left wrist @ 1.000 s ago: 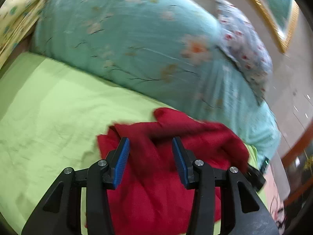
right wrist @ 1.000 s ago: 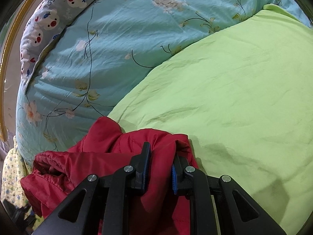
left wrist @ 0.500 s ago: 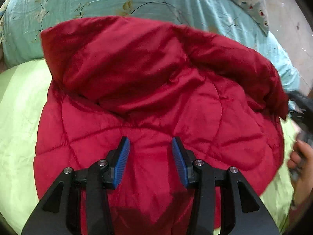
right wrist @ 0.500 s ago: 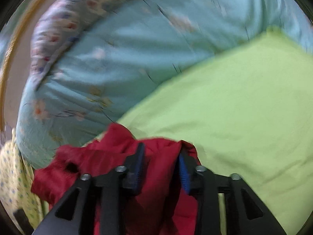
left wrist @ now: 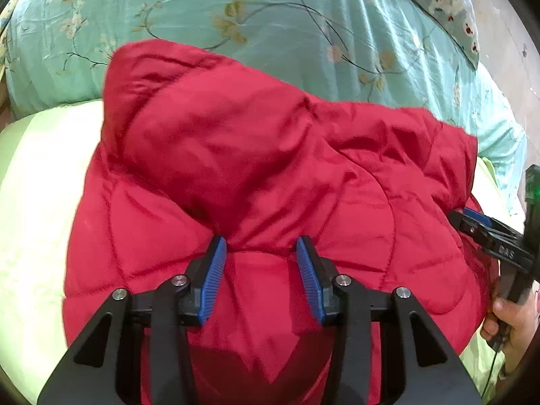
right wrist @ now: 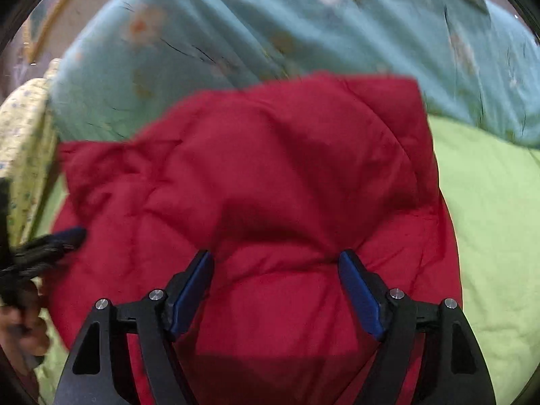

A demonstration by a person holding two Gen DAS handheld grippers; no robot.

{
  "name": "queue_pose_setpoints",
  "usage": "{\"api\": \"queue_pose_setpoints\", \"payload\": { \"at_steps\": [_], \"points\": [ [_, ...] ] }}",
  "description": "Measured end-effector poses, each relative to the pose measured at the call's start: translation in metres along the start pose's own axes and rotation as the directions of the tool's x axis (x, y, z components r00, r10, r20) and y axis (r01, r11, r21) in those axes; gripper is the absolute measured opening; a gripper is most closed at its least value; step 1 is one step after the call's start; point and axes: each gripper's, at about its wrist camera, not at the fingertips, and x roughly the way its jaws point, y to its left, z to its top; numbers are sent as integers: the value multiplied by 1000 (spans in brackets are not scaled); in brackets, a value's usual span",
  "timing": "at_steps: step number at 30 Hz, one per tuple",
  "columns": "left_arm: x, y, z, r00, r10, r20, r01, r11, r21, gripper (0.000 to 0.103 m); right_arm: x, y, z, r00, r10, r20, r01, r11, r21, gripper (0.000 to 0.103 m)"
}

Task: Fold large clothes
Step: 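Lay the hem over the collar and open both grippers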

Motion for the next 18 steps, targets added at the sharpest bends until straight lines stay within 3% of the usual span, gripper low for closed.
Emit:
{"api": "queue_pose_setpoints", "payload": {
  "at_steps": [2,5,9,18],
  "points": [
    [3,10,5,1000,25,4,-25,1000,-9,39,6,-9,7,1000,-22,-4,22,999,31,79],
    [13,25,14,998,67,-6,-67,997,-42,39,17,-18,16,1000,8,-24,-6,997,74,79],
    [28,42,25,999,28,-39,-32,992,-118,39,28,-25,20,999,21,-39,-17,994,104,80],
    [23,41,22,1000,3,-11,-5,990,-141,39,27,-32,14,999,32,-4,-31,987,158,80]
  ]
}}
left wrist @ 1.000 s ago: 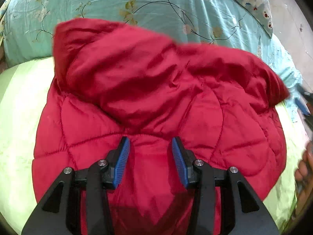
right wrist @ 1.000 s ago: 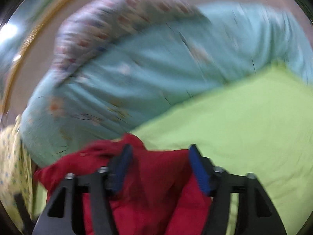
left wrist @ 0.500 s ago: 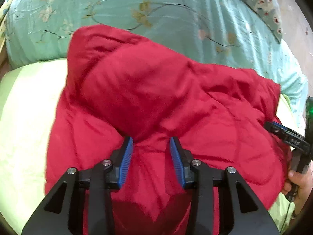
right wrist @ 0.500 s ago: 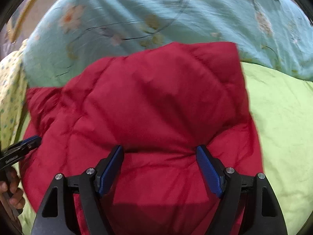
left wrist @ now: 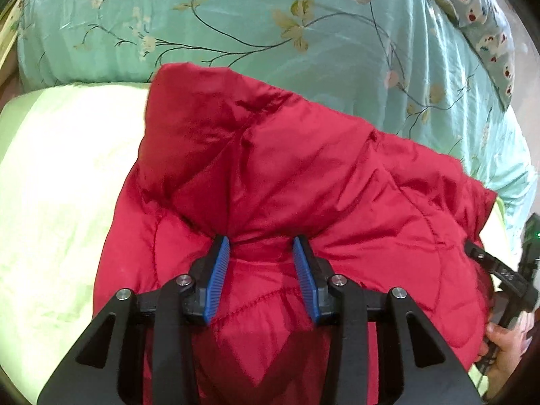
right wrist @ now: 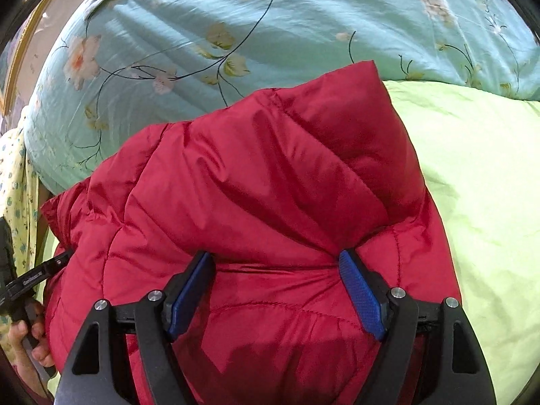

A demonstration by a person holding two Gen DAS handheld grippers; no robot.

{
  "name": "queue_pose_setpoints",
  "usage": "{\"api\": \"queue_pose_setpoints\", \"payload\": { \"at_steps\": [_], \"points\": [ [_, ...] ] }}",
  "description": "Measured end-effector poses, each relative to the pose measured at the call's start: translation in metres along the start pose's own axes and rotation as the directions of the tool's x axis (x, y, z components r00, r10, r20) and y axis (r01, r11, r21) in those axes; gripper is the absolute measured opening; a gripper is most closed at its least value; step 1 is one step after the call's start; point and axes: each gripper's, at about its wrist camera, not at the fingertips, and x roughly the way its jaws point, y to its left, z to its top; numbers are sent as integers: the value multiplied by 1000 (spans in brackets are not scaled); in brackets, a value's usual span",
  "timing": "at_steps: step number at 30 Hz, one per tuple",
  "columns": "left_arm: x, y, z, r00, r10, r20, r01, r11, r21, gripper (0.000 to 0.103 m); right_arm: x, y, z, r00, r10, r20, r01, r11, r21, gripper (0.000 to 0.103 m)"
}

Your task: Fold large clothes

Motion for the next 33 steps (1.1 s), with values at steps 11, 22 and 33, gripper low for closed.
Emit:
{"api": "queue_pose_setpoints", "payload": {
  "at_steps": [11,22,33],
  "points": [
    [-35,17,-21,1000,-16,16,16,1000,-20,39,-1,-4,-2,1000,0,17,0,1000,13,80],
    [-33,25,-17,1000,-26,-2,26,999,-28,42,-53,-14,-12,999,30,42,-32,999,31,80],
    [-86,74,-32,986,-153,59,160,977,-142,75,-86,-59,-32,1000,21,21,-23,997,74,86]
  ]
}}
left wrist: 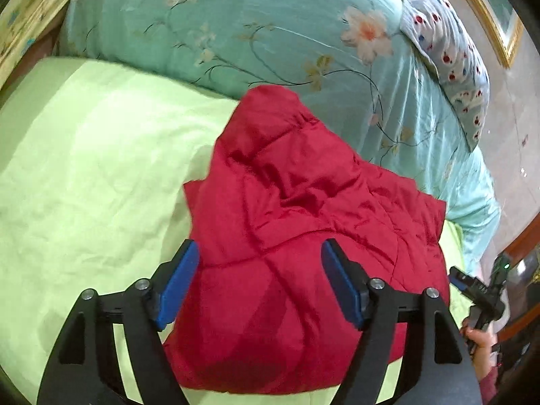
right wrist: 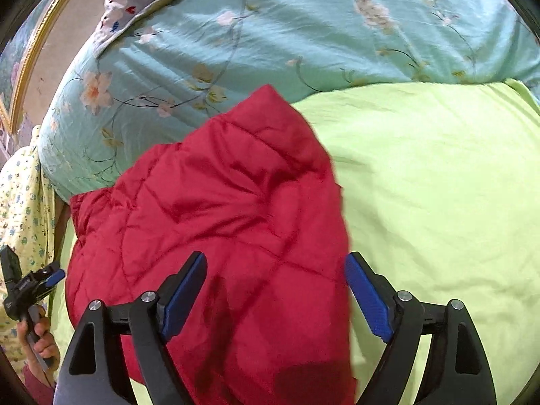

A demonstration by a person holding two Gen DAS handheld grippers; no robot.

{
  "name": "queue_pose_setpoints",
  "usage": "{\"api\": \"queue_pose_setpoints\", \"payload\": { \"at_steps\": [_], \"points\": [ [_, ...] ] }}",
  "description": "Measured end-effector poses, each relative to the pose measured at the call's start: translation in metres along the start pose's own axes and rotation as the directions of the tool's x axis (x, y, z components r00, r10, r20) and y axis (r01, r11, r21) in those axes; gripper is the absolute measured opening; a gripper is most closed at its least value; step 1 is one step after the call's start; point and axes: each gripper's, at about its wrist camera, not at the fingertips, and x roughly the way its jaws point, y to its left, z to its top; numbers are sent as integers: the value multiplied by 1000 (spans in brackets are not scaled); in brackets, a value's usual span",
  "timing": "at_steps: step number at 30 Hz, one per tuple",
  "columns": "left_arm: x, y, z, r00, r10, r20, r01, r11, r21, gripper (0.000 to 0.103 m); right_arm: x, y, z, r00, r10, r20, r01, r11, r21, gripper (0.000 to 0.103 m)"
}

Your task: Fold large clothes

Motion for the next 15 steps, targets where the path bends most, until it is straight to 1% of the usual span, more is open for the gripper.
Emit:
{"api": "queue_pose_setpoints", "payload": {
  "at_steps": [4,6,9,12,15],
  "points": [
    [5,22,-3,999,-25,-39,22,997,-73,75,4,-17,-5,999,22,-28,-20,998,66,86],
    [10,35,-5,996,-66,-62,58,991,-125,75,6,-24,-7,998,44,-38,-40,994,97,86],
    [20,48,-7,988,-124,-92,106,977,-186,75,13,-33,-8,993,93,-66,-82,985,154,86],
    [31,56,-10,981,-142,-130,112,970,-214,75,20,-35,-8,986,146,-85,-129,974,186,87],
    [44,61,-10,970,-195,-141,155,954,-258,83,30,-36,-7,978,180,-107,-156,967,201,91]
  ]
}}
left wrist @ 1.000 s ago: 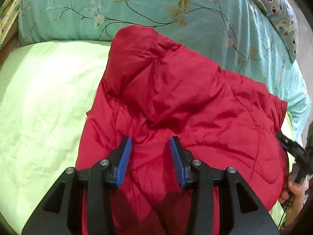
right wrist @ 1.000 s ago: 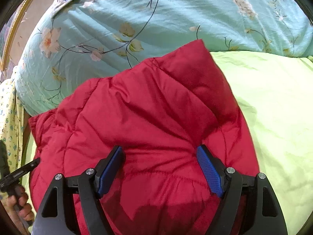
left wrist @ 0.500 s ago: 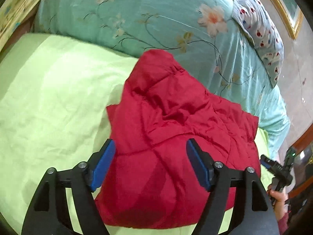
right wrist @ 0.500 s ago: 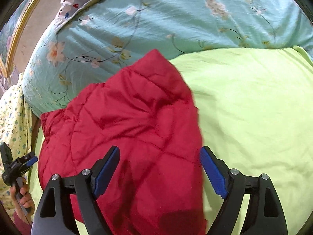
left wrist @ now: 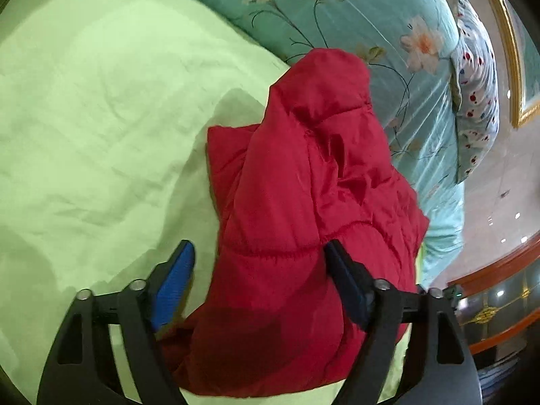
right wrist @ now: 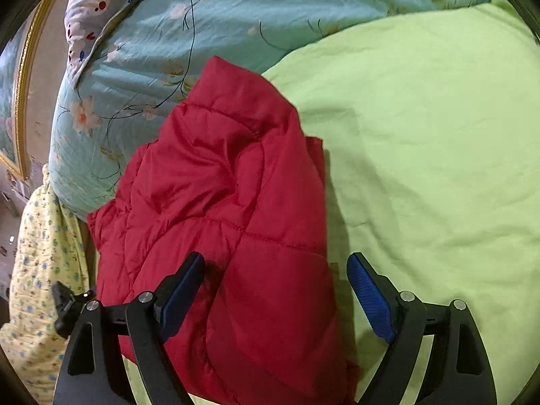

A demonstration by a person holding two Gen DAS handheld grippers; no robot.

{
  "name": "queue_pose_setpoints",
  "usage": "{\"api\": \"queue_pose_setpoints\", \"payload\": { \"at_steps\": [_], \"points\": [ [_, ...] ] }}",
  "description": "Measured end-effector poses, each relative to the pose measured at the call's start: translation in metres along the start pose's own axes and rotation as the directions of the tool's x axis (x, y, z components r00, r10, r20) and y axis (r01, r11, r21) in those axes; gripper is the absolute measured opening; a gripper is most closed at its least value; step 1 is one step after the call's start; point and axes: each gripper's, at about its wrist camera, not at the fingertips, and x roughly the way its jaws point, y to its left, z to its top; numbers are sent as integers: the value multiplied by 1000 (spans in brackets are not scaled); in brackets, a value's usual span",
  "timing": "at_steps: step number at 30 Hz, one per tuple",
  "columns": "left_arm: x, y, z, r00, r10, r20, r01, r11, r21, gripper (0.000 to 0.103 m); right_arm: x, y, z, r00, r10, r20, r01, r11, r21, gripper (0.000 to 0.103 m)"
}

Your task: Fold large clothes

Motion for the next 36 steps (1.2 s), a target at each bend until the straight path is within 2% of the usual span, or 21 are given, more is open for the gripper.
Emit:
{"api": "queue_pose_setpoints", "payload": {
  "at_steps": [5,7,13,18,21,23,24,25,26,27,29,32,36],
  "points": [
    [16,8,8,995,-92,-34,90,995,-45,83,25,-13,4,994,77,-83,-70,994,83,95],
    [21,9,10,992,-115,-44,112,992,-56,83,30,-15,6,992,95,-88,-86,991,99,97],
    [31,7,13,989,-134,-59,130,990,-56,84,40,-10,13,990,109,-90,-100,990,98,99],
    [40,14,16,981,-179,-80,170,980,-102,85,52,-7,21,985,130,-114,-118,987,107,101],
    [44,12,17,981,-171,-92,163,983,-84,85,58,-3,22,982,145,-125,-133,986,98,101],
    [43,8,18,981,-173,-88,168,984,-56,78,62,1,20,979,154,-136,-144,986,81,95],
    [41,6,17,981,-174,-85,171,984,-43,70,62,2,20,979,151,-137,-142,987,72,92],
    [39,2,17,982,-173,-81,171,985,-27,63,61,3,19,978,157,-139,-149,987,66,84],
    [36,-2,16,982,-173,-74,173,985,-12,59,59,2,18,975,172,-138,-164,984,72,75],
    [33,-6,14,983,-173,-68,174,985,-1,55,56,1,17,972,190,-136,-181,980,79,70],
    [25,-14,11,983,-172,-59,173,985,15,51,49,1,15,966,222,-133,-210,973,93,54],
    [12,-21,7,982,-182,-54,183,983,24,45,35,8,11,964,236,-124,-225,970,92,46],
    [-14,-34,-8,977,-205,-50,208,977,55,43,10,21,-1,960,252,-121,-245,967,65,42]
  ]
}}
